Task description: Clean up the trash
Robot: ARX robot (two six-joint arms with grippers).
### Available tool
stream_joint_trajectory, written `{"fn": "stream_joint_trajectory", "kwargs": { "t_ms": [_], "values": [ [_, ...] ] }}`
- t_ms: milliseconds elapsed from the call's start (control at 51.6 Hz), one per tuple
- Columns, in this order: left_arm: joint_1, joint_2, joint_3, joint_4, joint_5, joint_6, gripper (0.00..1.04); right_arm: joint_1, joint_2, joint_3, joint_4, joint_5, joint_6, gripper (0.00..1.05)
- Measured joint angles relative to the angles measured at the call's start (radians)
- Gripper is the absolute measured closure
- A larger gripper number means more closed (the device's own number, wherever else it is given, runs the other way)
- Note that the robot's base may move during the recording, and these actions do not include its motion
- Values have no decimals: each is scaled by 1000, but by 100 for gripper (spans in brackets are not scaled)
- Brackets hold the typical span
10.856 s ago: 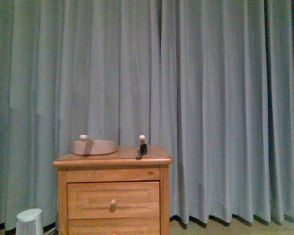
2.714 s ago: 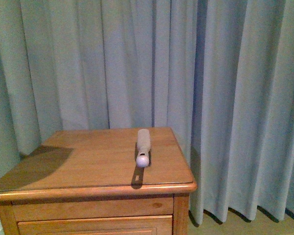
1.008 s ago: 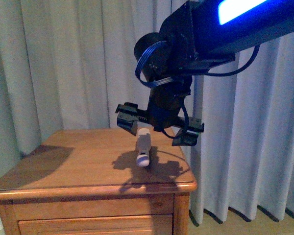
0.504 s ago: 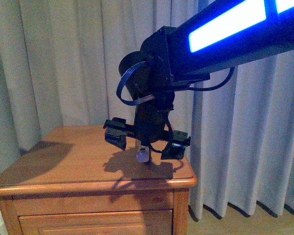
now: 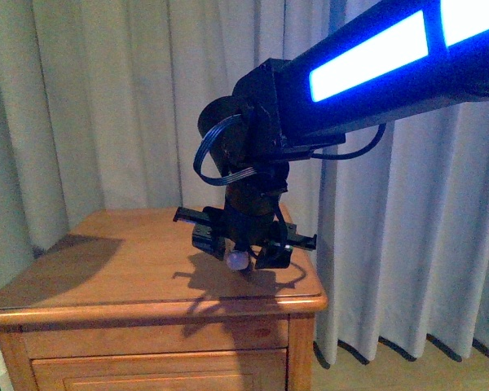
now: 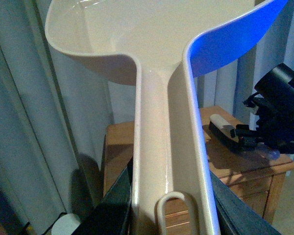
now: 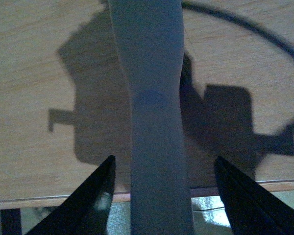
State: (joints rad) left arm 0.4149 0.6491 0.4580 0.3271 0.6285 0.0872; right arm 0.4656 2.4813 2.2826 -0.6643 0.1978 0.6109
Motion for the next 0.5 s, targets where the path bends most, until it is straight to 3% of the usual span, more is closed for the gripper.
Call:
{"fn": "stream_joint_trajectory", "kwargs": {
  "t_ms": [136,194,504],
  "values": [
    [0,0,0,0,0,0,78,-2,-1,-15,10,0,0,77],
    [0,0,0,0,0,0,78,-3,-3,-26,16,0,0,84],
    [0,0,0,0,0,0,78,-17,-85,-135,86,20,-13,84]
  ]
}}
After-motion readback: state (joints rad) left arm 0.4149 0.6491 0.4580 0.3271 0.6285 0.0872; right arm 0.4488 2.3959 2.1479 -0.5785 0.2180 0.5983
